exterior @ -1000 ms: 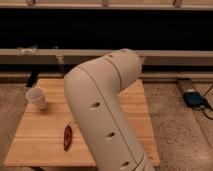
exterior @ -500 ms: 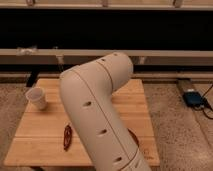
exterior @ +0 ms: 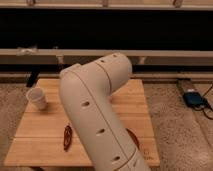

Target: Wipe the white sponge on the table

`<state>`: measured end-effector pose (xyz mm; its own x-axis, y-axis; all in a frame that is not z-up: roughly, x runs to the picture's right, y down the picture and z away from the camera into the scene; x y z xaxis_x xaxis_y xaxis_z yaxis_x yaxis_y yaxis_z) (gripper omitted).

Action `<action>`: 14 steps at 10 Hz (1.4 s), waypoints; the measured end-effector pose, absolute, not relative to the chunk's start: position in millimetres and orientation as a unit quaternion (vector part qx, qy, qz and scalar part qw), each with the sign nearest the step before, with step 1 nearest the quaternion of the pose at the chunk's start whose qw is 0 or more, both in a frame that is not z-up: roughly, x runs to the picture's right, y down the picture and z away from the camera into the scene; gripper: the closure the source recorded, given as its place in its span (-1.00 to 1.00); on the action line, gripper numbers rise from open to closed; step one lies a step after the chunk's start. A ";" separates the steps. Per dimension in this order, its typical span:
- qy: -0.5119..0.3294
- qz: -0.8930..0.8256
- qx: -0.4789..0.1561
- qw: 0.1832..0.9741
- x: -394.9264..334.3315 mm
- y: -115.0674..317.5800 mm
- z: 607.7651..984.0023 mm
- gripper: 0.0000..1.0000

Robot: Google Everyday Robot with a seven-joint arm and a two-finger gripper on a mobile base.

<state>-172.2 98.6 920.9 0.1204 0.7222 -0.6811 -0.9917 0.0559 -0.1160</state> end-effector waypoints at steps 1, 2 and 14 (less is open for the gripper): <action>0.231 0.626 -0.289 0.687 -168.3 93.6 923.2 -0.60; 0.234 0.631 -0.286 0.683 -163.3 91.4 924.0 -0.60; 0.236 0.642 -0.306 0.662 -124.8 71.9 908.2 -0.60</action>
